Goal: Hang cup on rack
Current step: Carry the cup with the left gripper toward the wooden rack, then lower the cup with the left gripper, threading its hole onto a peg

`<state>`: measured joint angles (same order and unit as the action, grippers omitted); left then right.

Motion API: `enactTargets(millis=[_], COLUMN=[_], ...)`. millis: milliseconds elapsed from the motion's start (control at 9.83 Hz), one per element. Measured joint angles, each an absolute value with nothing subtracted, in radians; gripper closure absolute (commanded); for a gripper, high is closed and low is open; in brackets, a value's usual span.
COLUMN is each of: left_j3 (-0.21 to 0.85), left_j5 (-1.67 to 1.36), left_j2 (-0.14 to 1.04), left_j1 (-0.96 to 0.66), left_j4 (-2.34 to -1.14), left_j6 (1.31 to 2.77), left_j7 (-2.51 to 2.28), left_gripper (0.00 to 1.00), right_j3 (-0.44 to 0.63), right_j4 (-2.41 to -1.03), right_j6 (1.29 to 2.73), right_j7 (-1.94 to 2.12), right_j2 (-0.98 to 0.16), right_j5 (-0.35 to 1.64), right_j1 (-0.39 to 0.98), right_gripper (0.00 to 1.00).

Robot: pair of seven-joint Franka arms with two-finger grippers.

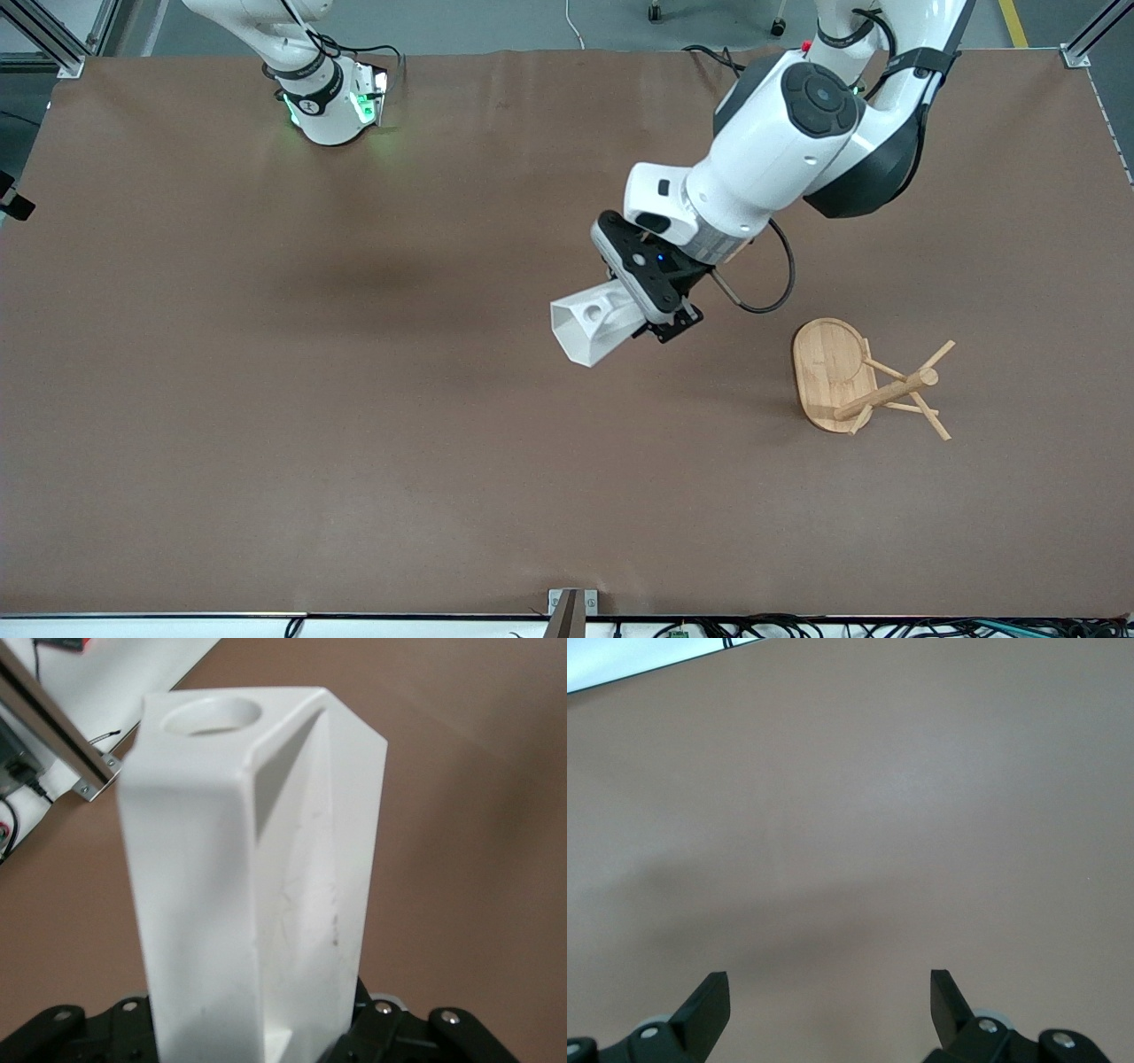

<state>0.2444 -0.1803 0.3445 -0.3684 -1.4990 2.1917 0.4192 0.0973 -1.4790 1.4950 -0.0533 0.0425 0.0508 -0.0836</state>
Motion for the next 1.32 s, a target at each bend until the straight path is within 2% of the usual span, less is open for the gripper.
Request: enactTargets(millis=[305,407,814,1119,1322], left_j3=[0.244,0.243,0.241,0.231,0.229], left_j5=[-0.18,-0.18,-0.189,-0.2,-0.204], left_j2=[0.337,0.325,0.214,0.088,0.031], left_j1=[-0.32,-0.296,-0.188,-0.174,-0.161], left_j4=[-1.515,-1.555,-1.782,-1.947,-2.067], left_j6=[2.215,2.254,2.298,2.303,2.366], left_j7=[0.313,0.302,0.27,0.198,0.188], left_gripper=[1.0,1.0,1.0,1.0,1.0], right_j3=[0.064,0.054,0.051,0.051,0.05], right_j4=[-1.479,-1.479,-1.479,-1.479,-1.479], right_j6=[1.49,1.488,1.484,1.479,1.47], right_j7=[-0.031,-0.028,-0.027,-0.027,-0.027], right_j2=[0.03,0.029,0.029,0.029,0.029], right_j5=[0.005,-0.001,-0.003,-0.003,-0.003], right_j1=[-0.087,-0.091,-0.093,-0.093,-0.093], right_gripper=[0.0,0.0,0.0,0.0,0.0])
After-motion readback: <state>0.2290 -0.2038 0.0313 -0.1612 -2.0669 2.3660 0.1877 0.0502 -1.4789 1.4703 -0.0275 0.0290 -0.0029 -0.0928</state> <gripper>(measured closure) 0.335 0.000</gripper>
